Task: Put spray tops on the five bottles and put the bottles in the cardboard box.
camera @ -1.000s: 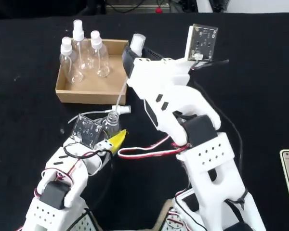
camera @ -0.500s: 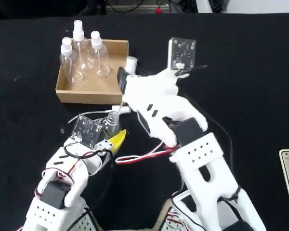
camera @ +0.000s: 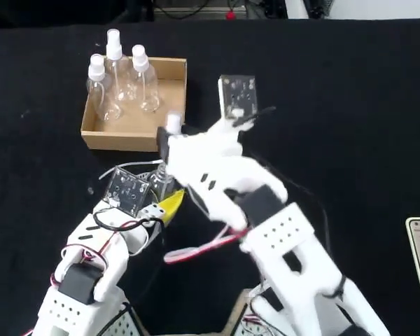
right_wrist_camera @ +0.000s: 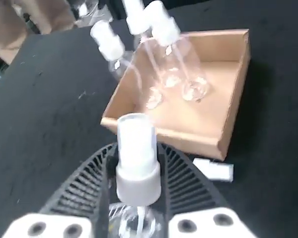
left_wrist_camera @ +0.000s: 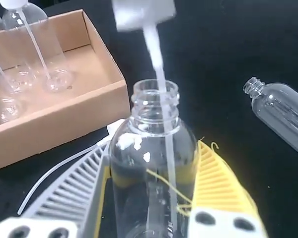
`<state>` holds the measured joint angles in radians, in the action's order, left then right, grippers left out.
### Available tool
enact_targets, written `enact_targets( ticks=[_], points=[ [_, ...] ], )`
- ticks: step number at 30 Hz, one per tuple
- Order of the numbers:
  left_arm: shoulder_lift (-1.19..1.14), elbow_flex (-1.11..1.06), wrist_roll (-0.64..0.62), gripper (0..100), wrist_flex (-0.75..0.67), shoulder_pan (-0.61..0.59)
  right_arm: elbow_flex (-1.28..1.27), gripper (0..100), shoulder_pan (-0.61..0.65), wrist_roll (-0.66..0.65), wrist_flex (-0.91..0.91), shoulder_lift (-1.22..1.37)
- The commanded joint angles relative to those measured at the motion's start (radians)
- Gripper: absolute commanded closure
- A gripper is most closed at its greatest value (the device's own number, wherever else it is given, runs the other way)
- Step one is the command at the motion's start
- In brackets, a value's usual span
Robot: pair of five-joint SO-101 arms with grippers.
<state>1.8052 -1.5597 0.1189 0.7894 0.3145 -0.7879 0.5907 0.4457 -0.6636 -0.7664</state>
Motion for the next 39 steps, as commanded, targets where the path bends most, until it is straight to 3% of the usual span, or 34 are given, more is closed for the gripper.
enact_targets(
  ticks=[1, 6, 10, 20, 39],
  points=[
    [0.011, 0.062, -0.012, 84, -0.018, -0.002, -0.074, 98.4, 0.044, -0.014, 0.009, -0.157],
    [0.011, 0.062, -0.014, 84, -0.015, -0.002, -0.309, 98.4, 0.041, -0.021, 0.239, -0.305],
    [0.011, 0.054, -0.014, 84, -0.018, -0.002, -0.426, 98.6, 0.048, -0.115, 0.393, -0.352],
    [0.011, 0.054, -0.006, 84, -0.011, -0.002, -0.433, 98.5, 0.051, -0.133, 0.295, -0.354],
    [0.011, 0.064, -0.009, 84, -0.011, 0.015, -0.44, 98.3, 0.11, -0.215, 0.301, -0.246]
  ],
)
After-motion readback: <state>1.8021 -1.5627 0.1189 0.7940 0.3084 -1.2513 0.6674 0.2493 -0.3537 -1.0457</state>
